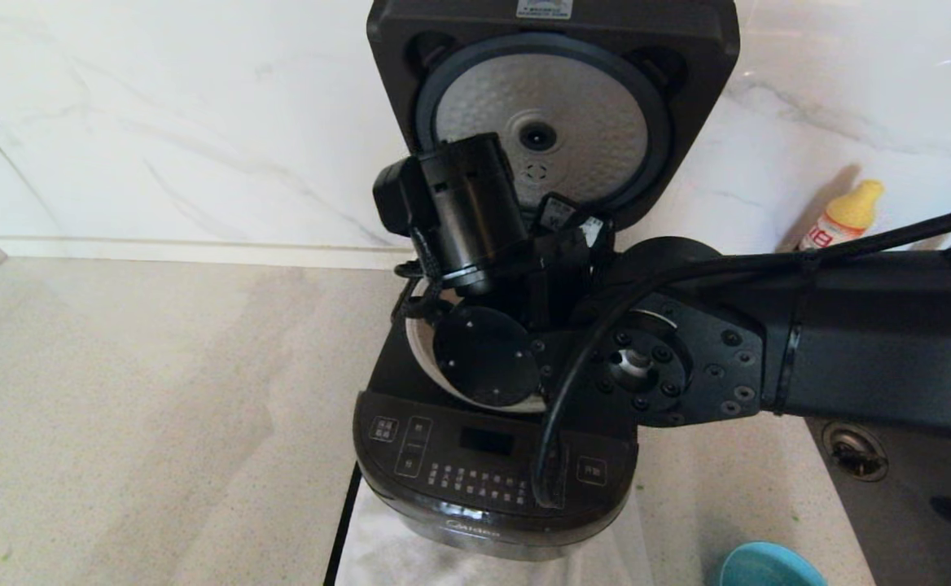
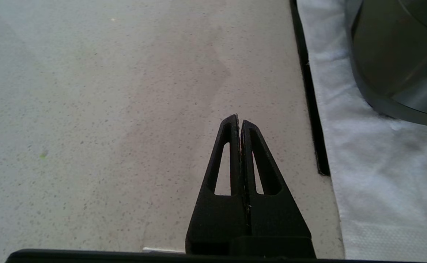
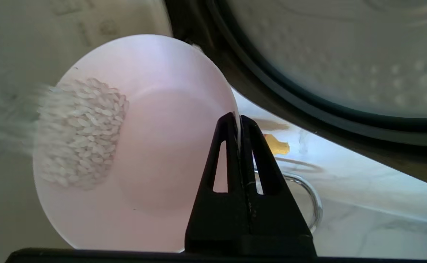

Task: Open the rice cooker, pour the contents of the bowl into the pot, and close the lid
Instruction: Pour the rice from the bowl into the rice cooker

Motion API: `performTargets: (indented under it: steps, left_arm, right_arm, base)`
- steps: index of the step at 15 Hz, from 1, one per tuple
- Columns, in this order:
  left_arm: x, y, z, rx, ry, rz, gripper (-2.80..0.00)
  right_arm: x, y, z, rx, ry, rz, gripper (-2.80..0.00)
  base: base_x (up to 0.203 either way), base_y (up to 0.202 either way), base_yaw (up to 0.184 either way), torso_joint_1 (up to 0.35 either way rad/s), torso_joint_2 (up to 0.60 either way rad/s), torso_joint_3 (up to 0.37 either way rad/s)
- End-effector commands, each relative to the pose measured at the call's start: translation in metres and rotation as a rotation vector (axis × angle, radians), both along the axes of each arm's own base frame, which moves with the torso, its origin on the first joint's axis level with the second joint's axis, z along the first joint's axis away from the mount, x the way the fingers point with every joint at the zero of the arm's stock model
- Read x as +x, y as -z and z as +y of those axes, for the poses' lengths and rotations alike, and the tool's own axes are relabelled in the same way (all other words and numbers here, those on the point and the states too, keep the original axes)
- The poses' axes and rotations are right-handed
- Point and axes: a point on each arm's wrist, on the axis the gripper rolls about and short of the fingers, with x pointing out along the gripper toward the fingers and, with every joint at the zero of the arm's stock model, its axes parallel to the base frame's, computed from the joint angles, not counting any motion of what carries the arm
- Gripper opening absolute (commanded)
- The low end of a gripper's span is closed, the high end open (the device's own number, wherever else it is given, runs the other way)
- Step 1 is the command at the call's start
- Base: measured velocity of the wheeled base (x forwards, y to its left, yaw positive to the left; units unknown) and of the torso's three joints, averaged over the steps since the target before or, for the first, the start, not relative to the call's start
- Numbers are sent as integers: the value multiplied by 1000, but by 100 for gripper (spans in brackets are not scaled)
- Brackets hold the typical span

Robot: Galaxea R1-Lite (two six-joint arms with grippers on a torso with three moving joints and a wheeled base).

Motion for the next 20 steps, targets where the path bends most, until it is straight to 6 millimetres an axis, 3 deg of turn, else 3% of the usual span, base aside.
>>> performTargets:
  steps: [1, 4, 8, 13, 16, 20]
  left_arm:
    - [0, 0, 0, 0, 0, 3, -280]
    - [0, 0, 0, 0, 0, 1, -280]
    - [0, 0, 0, 0, 0, 1, -280]
    - [0, 0, 0, 0, 0, 3, -280]
    - [0, 0, 0, 0, 0, 3, -280]
    - [0, 0, 0, 0, 0, 1, -280]
  right_arm:
    - [6, 5, -10, -58, 50, 27, -280]
    - [7, -1, -10, -50, 56, 21, -280]
    - [-5, -11, 6, 72, -39, -42, -280]
    - [-1, -8, -5, -11, 16, 0, -280]
    - [-4, -11, 6, 69, -19, -46, -280]
    - [4, -5, -11, -31, 41, 11, -280]
  base:
    - [0, 0, 0, 0, 0, 0]
    - [0, 0, 0, 0, 0, 0]
    - [0, 0, 0, 0, 0, 0]
    - [0, 0, 0, 0, 0, 0]
    - [0, 0, 0, 0, 0, 0]
    - [0, 0, 0, 0, 0, 0]
